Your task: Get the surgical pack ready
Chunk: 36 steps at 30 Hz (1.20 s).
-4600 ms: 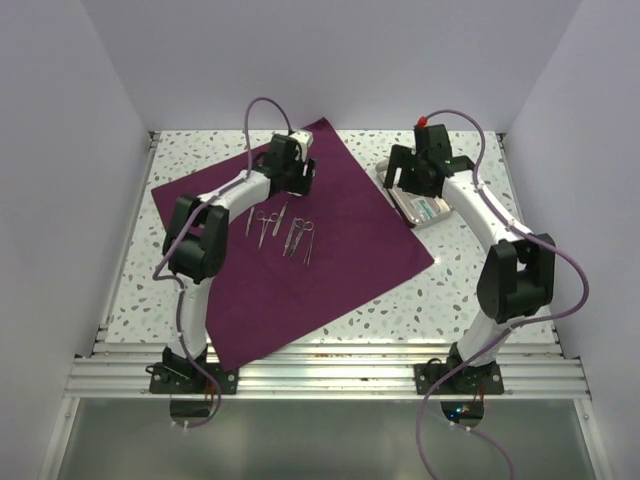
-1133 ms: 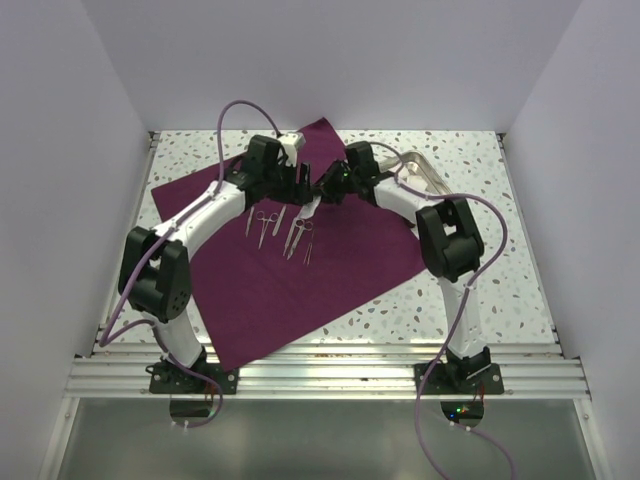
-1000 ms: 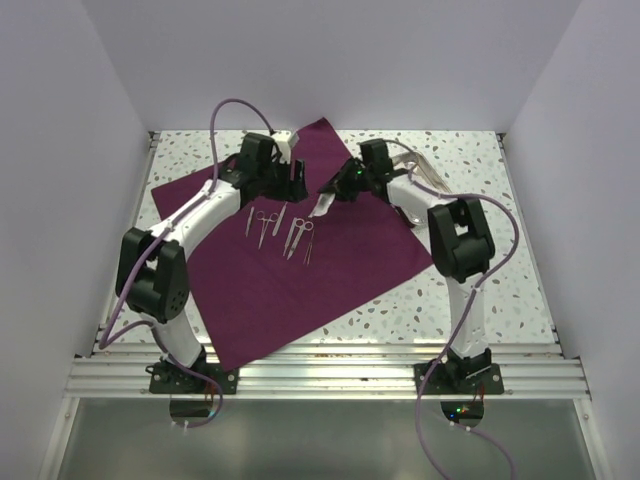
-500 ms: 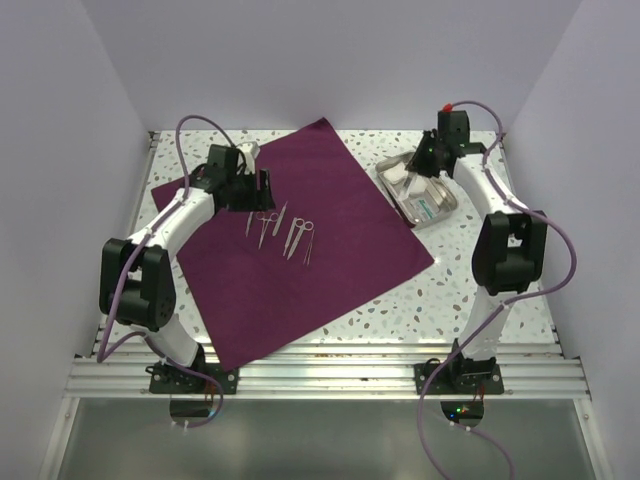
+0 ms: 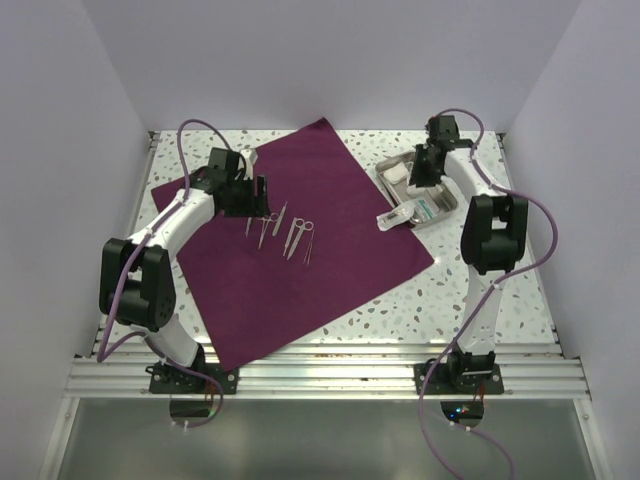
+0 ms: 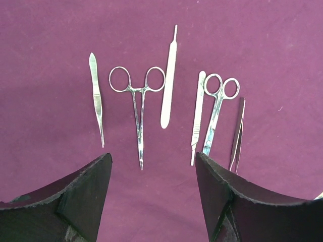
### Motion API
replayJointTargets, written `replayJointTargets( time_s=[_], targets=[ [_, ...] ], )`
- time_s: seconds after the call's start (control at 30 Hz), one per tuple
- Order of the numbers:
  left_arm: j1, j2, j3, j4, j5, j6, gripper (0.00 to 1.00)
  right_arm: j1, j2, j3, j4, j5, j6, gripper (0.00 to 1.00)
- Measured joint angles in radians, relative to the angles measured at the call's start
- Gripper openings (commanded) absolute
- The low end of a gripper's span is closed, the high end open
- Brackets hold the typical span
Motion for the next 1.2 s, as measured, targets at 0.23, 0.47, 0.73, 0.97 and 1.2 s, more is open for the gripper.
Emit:
replayJointTargets(
  time_s=[0.23,0.47,0.73,0.97,1.2],
  targets=[
    [0.0,0.0,0.0,-0.005,-0.005,0.0,0.71,0.005,-0.025,-0.008,-0.001,-0.004,0.035,0.67],
    [0.0,0.0,0.0,-0.003,0.009,0.0,0.71,0.006,-0.151,-0.166,0.004,-0.079,0.051,0.66],
    [0.0,0.0,0.0,-0.002,0.038,0.0,0.71,0.006,-0.181,-0.275,0.017,-0.157,0.048,0.61],
    [-0.034,-0.015,-0.008,0.002,0.051,-0.006,0.69,-0.001,-0.181,-0.29,0.036,-0.19,0.045,0.4],
    [-0.239,-0.043,-0.014,0.01,0.024,-0.056,0.67,-0.013,-0.181,-0.303,0.066,-0.199,0.053,0.0]
  ],
)
